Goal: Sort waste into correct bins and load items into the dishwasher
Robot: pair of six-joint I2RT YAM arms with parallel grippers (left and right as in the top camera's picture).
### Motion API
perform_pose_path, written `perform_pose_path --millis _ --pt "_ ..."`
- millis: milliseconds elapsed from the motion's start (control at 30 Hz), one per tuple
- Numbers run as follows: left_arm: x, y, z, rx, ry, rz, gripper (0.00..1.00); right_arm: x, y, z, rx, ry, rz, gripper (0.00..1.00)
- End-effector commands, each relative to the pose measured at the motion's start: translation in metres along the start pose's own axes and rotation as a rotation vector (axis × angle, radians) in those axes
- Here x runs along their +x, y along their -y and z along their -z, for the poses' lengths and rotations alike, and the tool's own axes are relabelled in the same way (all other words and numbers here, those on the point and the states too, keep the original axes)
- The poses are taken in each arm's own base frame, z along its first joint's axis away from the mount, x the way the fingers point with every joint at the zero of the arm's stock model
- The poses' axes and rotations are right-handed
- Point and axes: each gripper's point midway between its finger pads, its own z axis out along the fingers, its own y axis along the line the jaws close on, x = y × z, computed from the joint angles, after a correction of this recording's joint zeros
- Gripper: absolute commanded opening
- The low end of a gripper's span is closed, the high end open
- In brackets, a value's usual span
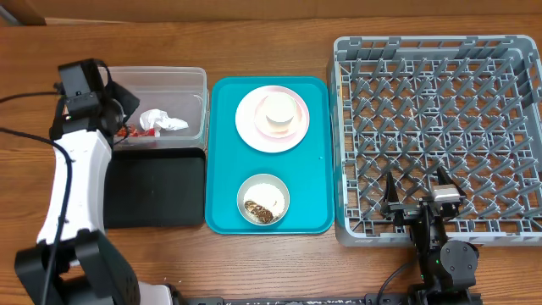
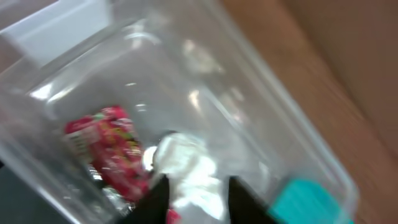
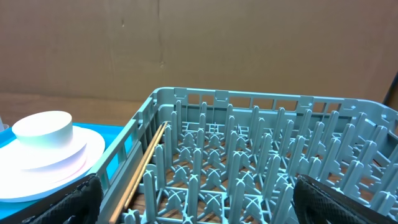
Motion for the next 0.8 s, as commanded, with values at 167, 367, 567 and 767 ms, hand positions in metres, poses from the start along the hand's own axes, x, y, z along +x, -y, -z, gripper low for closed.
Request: perform_pose_path --millis 167,367,567,767 --pt "-0.005 0.017 0.007 -0.043 0.073 -0.124 0.04 0.001 -0.002 0.0 -0.007 0.006 0.0 1.0" --pt "0.012 0.002 -0.034 -0.112 0.011 -0.135 0.04 0.001 -0.002 0.0 -0.007 0.006 0.0 1.0" --pt "0.04 -0.005 -0.072 -0.11 -0.097 -0.173 0.06 0.001 -0.002 0.0 -0.007 0.006 0.0 1.0" --pt "0.059 0.006 -0.079 -0.031 -0.182 -0.165 0.06 0.001 -0.002 0.0 -0.007 0.006 0.0 1.0"
